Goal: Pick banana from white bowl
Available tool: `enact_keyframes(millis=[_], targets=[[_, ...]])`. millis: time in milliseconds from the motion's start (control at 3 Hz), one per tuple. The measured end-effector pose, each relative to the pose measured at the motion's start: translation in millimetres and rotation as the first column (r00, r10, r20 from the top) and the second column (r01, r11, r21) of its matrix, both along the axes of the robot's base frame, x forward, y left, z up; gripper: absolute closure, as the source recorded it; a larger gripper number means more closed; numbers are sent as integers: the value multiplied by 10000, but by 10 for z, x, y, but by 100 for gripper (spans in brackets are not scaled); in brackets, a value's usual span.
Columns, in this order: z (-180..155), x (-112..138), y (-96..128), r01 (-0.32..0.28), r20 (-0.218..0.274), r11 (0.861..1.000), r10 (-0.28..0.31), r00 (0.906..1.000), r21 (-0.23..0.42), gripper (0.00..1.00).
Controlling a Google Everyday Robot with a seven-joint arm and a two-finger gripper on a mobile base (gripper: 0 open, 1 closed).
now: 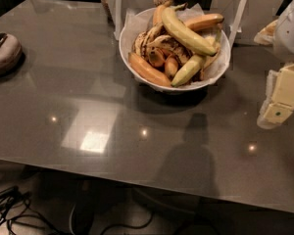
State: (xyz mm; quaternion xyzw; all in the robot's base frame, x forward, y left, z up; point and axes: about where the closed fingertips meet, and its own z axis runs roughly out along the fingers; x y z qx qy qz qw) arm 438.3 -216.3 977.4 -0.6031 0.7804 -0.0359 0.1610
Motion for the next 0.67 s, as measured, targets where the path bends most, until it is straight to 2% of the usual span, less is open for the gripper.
enact_keyframes(millis=[667], targets=[[9,23,12,36,71,9999,-36,10000,106,0]])
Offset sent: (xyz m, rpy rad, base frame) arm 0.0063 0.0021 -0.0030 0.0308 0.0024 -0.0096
